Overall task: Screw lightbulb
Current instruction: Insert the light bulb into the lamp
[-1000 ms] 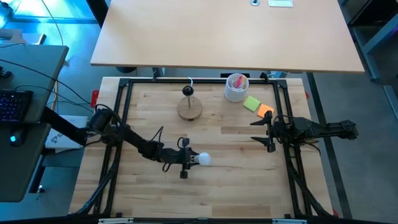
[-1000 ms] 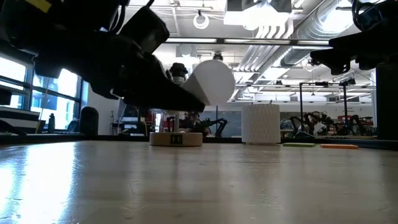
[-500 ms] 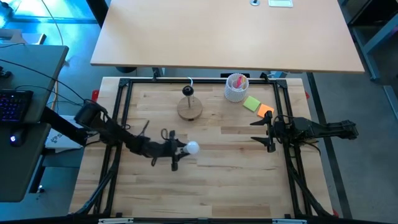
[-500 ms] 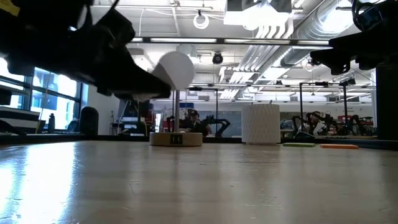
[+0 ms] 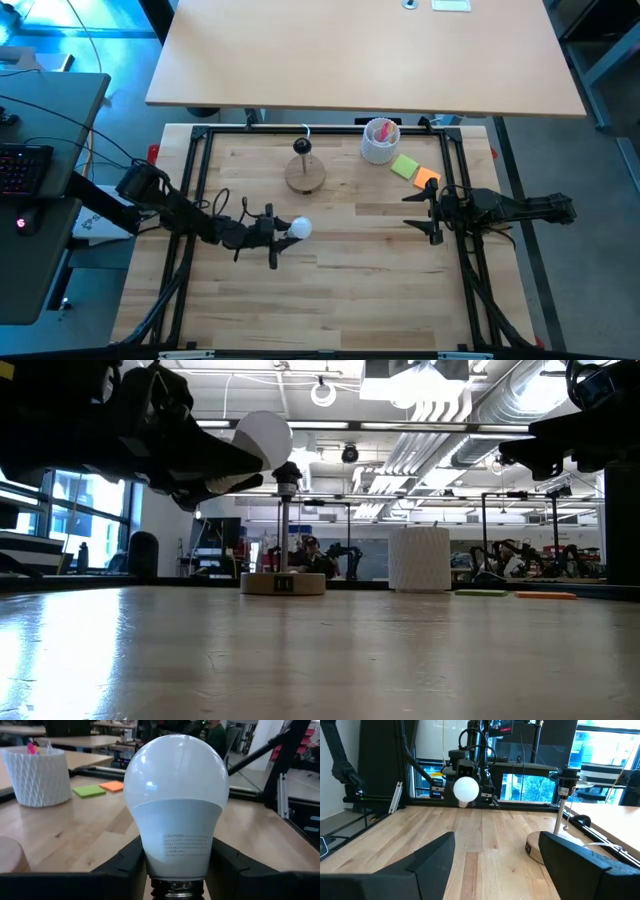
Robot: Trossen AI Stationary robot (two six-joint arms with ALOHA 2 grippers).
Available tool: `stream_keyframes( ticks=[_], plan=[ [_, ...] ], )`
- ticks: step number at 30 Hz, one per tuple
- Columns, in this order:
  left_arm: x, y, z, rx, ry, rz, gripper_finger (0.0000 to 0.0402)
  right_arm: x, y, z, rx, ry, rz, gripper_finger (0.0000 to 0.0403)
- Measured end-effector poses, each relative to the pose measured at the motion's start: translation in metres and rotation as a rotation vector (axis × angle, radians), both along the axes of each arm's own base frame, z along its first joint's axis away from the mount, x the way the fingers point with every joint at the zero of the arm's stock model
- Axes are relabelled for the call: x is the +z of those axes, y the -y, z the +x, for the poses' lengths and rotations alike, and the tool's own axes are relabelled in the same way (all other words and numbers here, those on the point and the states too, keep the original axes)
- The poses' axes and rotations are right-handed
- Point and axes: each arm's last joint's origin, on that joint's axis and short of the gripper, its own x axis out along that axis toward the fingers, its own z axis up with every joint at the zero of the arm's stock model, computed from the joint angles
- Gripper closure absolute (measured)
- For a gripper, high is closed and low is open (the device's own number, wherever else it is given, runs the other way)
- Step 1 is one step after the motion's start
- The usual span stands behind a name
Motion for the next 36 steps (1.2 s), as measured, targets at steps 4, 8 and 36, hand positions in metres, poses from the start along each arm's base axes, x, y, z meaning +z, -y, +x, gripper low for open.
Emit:
stream_keyframes(
  ticks=[4,8,36],
  plan=[
    [0.003,-0.002,0.001,0.001,0.027,0.009,0.0258,0.000,0.000,0.000,0.000,0.000,0.000,0.0117],
    [0.004,-0.003,0.001,0.002,0.034,0.009,0.0258,0.000,0.000,0.000,0.000,0.000,0.000,0.0117],
    [0.004,-0.002,0.002,-0.023,0.038,0.013,0.0257,0.019,0.003,-0.003,-0.053,0.217,0.446,0.0117]
  ],
)
